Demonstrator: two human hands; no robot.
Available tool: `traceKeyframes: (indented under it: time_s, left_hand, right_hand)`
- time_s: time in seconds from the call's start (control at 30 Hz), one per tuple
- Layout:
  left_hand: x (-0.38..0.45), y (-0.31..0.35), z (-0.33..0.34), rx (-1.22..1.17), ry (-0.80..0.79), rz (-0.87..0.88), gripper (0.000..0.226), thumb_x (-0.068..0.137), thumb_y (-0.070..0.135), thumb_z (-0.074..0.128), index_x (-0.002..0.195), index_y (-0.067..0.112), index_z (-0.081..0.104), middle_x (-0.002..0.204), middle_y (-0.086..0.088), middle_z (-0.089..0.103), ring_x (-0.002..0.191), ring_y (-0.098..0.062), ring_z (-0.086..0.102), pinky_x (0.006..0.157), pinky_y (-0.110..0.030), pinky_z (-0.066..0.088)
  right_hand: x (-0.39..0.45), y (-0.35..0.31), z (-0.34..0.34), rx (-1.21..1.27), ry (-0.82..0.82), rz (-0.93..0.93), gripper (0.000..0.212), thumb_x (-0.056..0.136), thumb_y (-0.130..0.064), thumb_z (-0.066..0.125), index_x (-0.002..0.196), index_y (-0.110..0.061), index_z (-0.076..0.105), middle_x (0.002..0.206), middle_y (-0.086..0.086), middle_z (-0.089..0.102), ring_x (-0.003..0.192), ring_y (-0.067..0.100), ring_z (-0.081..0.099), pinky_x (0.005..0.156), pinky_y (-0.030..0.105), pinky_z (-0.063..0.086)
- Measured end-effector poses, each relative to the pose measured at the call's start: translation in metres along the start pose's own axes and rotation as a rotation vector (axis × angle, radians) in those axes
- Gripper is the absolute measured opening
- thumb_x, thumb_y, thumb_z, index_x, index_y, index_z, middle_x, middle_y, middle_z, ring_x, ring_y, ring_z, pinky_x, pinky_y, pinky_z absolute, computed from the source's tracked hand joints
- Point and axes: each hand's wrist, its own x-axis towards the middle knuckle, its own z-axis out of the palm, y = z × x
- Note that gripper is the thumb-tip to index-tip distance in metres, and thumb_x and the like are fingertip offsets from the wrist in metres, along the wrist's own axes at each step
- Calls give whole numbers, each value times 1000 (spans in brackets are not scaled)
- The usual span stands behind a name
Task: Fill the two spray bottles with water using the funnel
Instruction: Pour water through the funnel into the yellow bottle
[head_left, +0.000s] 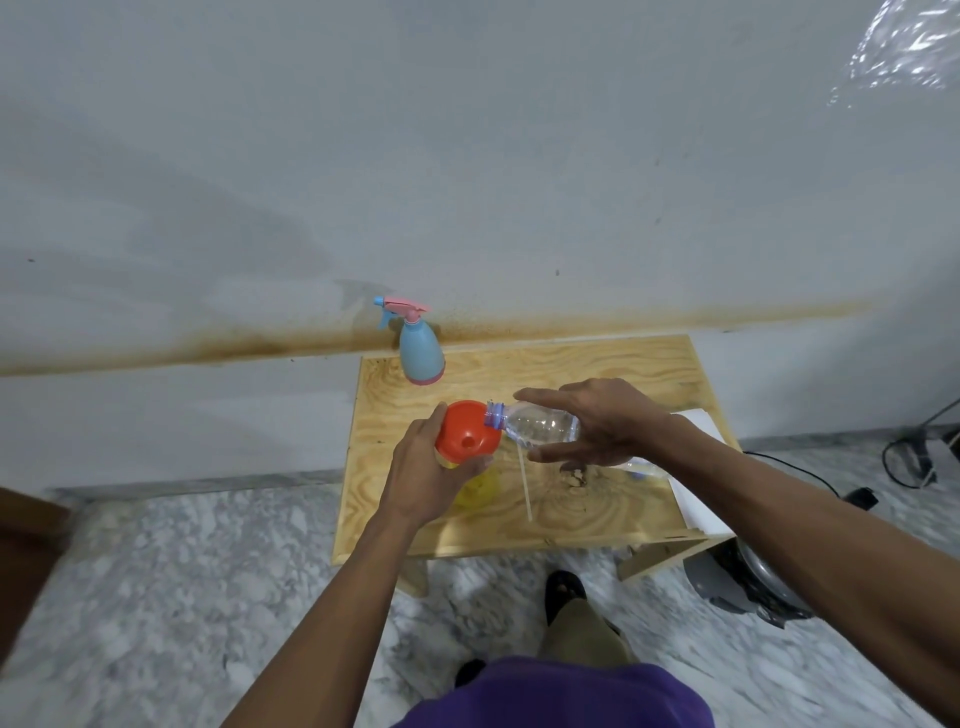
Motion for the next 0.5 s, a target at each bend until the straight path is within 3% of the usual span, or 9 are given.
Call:
traceKeyframes:
  time_s: [0.3,0.5]
  left_hand:
    - [0,1,-1,-4,-9,3,88,77,44,82,150,21,37,120,5,49,109,-11,47,89,-23,33]
    - [1,-2,0,8,-15,-16,96,77,49,80,154,20,30,131,0,52,116,-10,45,95,-23,34]
  right_hand:
    - [2,-3,-6,-94,-21,-10,83,80,-86,40,150,-46,22,119,-2,67,98,23,64,76,35,53]
    - [3,-7,-7,-118,-32,-11,83,80,-87,39,150,-47,21,119,-2,67,99,23,64,72,33,49]
